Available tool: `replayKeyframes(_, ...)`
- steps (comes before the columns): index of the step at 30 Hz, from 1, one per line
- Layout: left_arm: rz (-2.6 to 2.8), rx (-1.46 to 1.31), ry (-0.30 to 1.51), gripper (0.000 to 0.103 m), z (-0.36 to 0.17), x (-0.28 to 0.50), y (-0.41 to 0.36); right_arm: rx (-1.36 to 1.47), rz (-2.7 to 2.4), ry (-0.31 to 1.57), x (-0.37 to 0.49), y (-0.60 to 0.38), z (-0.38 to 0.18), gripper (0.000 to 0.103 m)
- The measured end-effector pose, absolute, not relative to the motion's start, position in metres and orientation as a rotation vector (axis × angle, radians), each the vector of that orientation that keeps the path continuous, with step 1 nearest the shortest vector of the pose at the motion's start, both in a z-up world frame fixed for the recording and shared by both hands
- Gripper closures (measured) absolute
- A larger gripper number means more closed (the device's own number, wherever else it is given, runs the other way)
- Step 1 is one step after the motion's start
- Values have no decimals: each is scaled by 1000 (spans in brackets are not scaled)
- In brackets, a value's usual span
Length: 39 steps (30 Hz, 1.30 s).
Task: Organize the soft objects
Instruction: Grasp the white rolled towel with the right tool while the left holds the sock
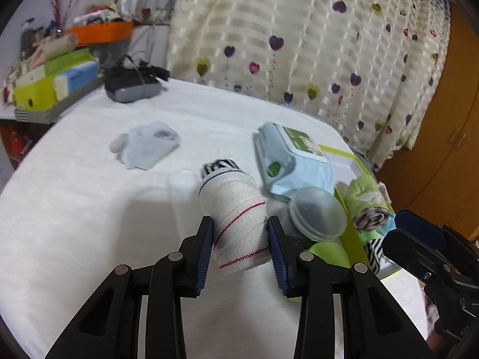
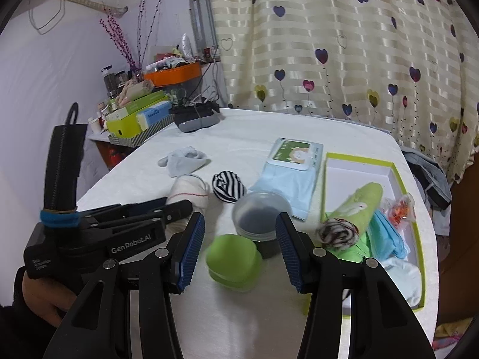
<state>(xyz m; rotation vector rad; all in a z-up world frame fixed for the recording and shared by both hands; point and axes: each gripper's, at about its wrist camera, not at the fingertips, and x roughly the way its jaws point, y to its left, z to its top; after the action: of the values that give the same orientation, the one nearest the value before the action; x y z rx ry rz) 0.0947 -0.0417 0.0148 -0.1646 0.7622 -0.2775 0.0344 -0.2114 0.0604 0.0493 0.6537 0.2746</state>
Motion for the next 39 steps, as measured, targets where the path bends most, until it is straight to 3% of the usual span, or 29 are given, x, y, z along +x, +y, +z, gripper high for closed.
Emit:
replayKeyframes(17, -106, -251, 722, 68, 6, 92, 64, -60, 397, 760, 93, -124, 32, 53)
replayKeyframes(34, -102, -306, 737, 68, -9, 100, 99, -153, 261, 972, 160, -77, -29, 53)
replayKeyframes(39, -101, -307, 736, 68, -9, 100, 99, -143, 264, 969, 159, -78, -31, 74)
